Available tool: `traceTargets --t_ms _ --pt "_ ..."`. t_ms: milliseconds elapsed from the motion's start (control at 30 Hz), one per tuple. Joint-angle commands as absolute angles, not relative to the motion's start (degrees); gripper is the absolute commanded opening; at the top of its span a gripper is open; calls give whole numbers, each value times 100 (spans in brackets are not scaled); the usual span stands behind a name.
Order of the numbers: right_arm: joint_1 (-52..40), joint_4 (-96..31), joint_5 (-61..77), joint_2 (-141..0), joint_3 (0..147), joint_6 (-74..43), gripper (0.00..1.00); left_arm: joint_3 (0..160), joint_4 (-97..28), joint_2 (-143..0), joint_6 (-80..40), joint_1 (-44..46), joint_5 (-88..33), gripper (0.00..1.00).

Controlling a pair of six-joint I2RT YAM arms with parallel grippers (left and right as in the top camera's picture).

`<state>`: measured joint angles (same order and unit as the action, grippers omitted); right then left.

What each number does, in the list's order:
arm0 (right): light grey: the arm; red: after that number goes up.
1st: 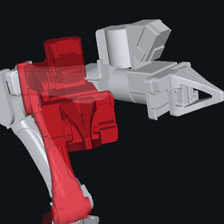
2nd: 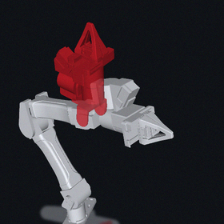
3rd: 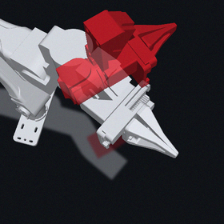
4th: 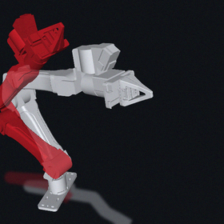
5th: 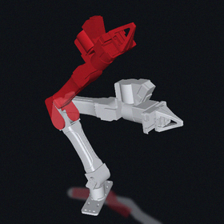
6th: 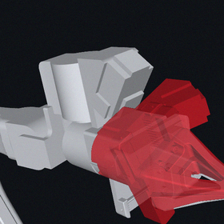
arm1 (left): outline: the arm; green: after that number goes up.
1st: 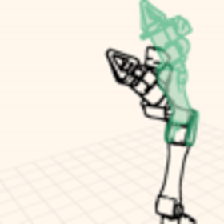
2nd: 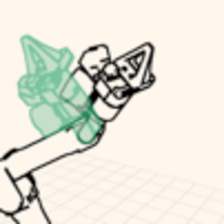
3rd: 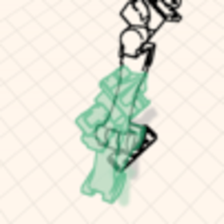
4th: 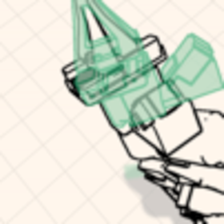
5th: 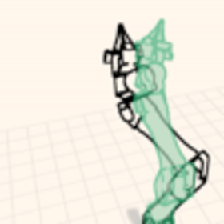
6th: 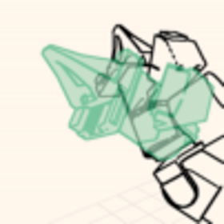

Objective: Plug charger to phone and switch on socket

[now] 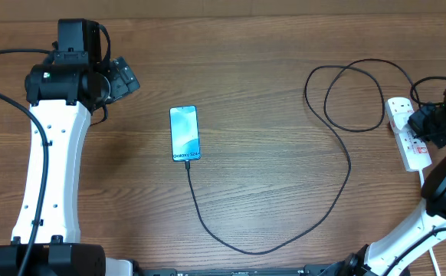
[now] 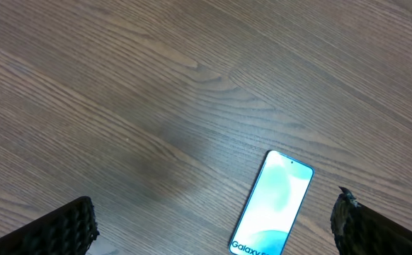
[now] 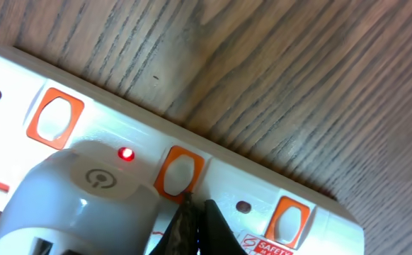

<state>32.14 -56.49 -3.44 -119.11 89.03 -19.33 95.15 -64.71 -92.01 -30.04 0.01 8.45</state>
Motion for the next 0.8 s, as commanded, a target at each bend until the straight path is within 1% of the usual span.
traceTargets --t_ms 0,67,400,567,700,767 --pt "3358 -5579 154 -11937 9013 -1492 4 9537 -6451 -9129 -2961 1 943 100" --pt "3398 -5561 379 -11937 9011 -1269 4 9537 -6451 -9129 -2961 1 941 100" --pt "3441 -5426 314 -11937 9008 -1160 4 9537 -6451 -9129 -2961 1 943 100" --pt "3586 -5400 366 -11937 9008 -878 4 9537 -6451 -9129 -2961 1 941 100" --pt "3734 -5347 943 -11937 9008 -454 4 9537 -6451 -9129 -2961 1 941 100" --pt "3776 -5336 950 -11937 9008 -458 4 9537 -6451 -9129 -2961 1 941 100"
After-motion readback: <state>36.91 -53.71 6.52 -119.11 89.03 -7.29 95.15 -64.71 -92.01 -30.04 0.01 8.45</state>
